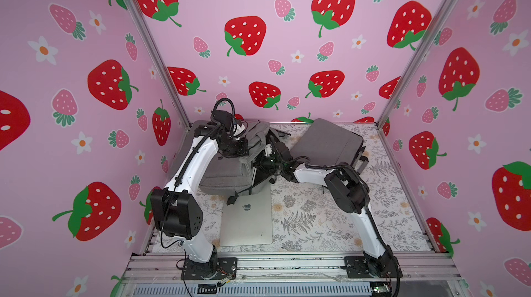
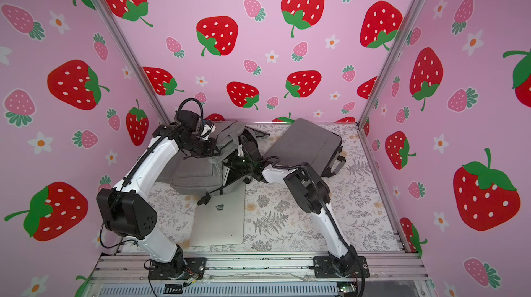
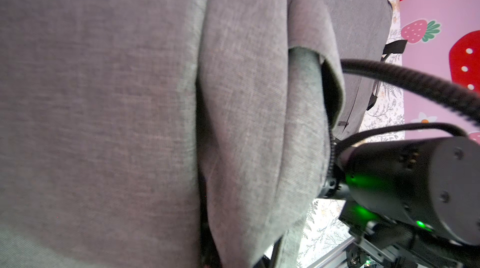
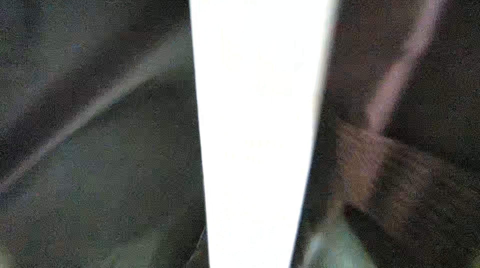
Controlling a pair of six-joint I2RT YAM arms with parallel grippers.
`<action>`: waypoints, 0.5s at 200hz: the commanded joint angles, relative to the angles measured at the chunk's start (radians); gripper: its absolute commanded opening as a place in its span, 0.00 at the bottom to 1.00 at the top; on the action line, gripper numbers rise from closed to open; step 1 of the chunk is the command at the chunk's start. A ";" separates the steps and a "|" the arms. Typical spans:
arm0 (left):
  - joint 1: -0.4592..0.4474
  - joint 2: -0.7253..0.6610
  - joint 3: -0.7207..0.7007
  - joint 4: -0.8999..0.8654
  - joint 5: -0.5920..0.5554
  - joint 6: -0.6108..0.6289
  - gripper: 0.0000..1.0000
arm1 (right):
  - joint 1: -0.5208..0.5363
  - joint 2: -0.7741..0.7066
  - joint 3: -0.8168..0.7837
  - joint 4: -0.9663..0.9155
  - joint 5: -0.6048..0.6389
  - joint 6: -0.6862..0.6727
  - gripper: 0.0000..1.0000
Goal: Open the zippered laptop bag and take out the laptop
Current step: Take out the laptop from the zippered laptop bag.
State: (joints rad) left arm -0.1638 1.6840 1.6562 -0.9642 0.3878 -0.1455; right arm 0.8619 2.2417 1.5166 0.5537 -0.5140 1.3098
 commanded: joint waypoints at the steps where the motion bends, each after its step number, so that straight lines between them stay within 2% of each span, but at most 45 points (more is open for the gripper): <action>1: -0.003 -0.027 0.026 0.033 -0.004 0.025 0.00 | -0.021 -0.121 -0.031 0.144 -0.028 -0.040 0.00; 74: -0.008 0.002 0.009 0.070 0.022 0.005 0.00 | -0.094 -0.303 -0.233 0.114 -0.058 -0.020 0.00; 100: -0.035 0.005 0.004 0.085 0.046 0.003 0.00 | -0.107 -0.319 -0.233 0.077 -0.056 0.003 0.00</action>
State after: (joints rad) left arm -0.1841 1.6840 1.6558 -0.9363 0.4232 -0.1562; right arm 0.7681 2.0136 1.2594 0.5564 -0.5129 1.2976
